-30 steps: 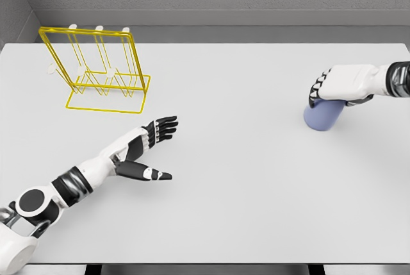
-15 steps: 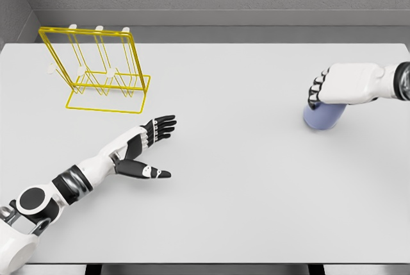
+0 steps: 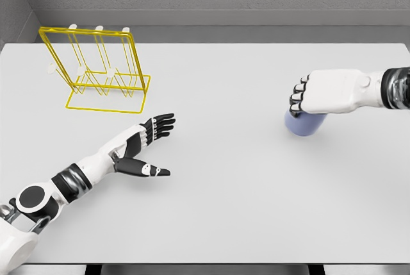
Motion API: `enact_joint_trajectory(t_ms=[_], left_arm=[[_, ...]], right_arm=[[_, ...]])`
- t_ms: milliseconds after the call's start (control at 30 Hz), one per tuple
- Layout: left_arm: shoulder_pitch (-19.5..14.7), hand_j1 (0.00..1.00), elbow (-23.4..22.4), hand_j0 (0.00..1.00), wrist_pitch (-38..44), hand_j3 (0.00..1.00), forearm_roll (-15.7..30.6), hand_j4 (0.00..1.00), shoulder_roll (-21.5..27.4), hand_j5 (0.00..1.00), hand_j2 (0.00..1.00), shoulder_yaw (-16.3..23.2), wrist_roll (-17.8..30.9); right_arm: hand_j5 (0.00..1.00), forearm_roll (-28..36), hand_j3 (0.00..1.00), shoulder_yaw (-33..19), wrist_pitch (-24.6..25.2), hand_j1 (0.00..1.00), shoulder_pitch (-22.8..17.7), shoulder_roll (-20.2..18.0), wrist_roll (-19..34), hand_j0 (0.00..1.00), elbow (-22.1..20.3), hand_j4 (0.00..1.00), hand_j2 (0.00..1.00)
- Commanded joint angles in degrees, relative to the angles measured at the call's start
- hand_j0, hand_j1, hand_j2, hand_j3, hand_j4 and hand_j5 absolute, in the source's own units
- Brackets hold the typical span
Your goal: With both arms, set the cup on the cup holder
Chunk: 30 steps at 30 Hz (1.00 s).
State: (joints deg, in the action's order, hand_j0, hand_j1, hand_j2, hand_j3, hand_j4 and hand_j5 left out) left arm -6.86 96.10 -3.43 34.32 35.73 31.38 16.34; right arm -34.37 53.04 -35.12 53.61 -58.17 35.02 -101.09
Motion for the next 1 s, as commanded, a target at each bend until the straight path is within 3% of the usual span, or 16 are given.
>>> enact_joint_trajectory(t_ms=[0, 967], left_arm=[[0.0, 1.00, -0.2, 1.00, 0.0, 1.00, 0.2, 1.00, 0.0, 1.00, 1.00, 0.0, 0.0], [-0.2, 1.00, -0.9, 1.00, -0.1, 1.00, 0.1, 1.00, -0.4, 1.00, 1.00, -0.1, 0.1]], right_arm=[[0.57, 0.2, 0.57, 0.0, 0.1, 0.57, 0.0, 1.7, 0.0, 0.57, -0.2, 0.57, 0.57], [0.57, 0.8, 0.57, 1.6, 0.1, 0.57, 0.4, 14.6, 0.0, 0.57, -0.2, 0.57, 0.57]])
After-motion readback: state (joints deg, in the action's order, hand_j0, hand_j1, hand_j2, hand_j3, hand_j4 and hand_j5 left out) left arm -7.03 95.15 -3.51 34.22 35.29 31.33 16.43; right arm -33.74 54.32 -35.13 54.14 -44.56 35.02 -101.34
